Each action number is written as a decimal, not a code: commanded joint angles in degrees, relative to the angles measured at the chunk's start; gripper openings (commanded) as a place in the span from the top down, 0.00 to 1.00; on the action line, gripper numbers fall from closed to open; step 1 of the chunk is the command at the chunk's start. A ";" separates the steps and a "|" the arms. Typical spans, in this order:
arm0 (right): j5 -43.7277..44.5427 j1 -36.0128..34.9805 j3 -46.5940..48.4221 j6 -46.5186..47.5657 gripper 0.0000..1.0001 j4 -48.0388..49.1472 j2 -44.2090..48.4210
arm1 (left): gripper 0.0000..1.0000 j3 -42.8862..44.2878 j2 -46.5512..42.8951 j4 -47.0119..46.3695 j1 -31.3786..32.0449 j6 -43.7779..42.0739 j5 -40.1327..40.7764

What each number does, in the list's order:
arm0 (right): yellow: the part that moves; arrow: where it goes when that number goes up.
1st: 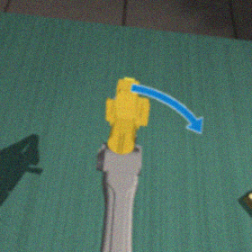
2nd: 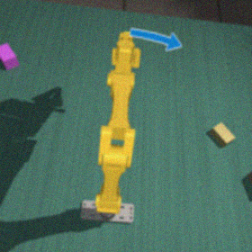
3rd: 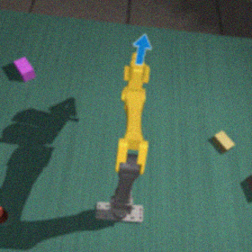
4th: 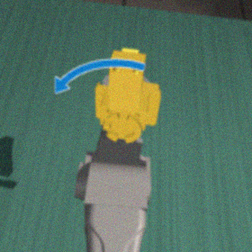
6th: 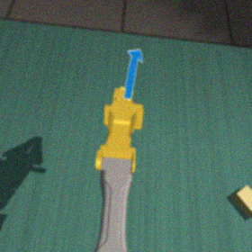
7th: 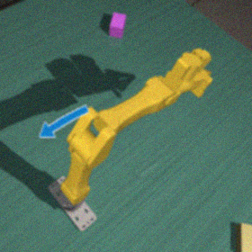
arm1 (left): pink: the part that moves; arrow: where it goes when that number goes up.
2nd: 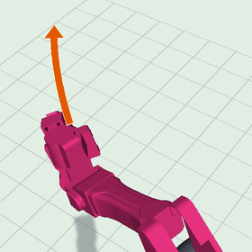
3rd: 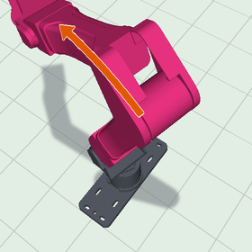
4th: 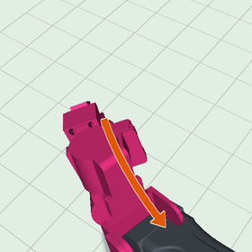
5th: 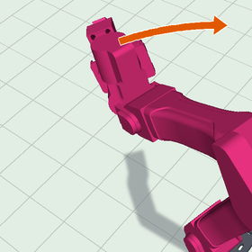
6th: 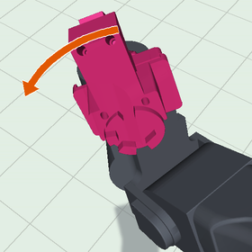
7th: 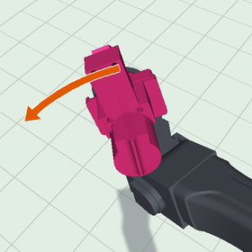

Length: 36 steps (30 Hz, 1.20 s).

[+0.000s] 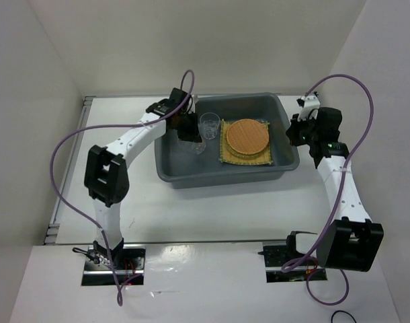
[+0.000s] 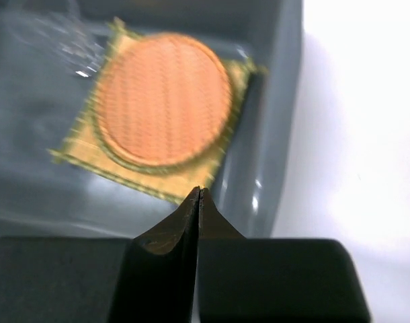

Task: Place the mixed dishes into the plastic bin

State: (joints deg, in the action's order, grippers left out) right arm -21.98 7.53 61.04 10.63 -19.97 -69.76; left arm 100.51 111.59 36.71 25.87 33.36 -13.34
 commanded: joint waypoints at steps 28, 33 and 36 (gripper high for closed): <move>-0.63 1.35 -4.35 1.24 0.02 -4.64 4.72 | 0.14 34.58 9.83 18.66 4.10 -4.89 32.54; 4.05 1.35 2.14 3.94 0.02 -8.58 4.72 | 0.00 10.66 -17.05 0.87 4.10 -7.70 40.49; 2.55 0.82 2.69 7.38 0.02 -11.76 5.33 | 0.00 -16.69 -40.96 -16.64 1.75 -6.05 42.08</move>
State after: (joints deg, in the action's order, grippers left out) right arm -19.88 8.56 61.19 14.17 -27.53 -66.72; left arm 96.33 87.55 34.44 29.32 27.22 22.72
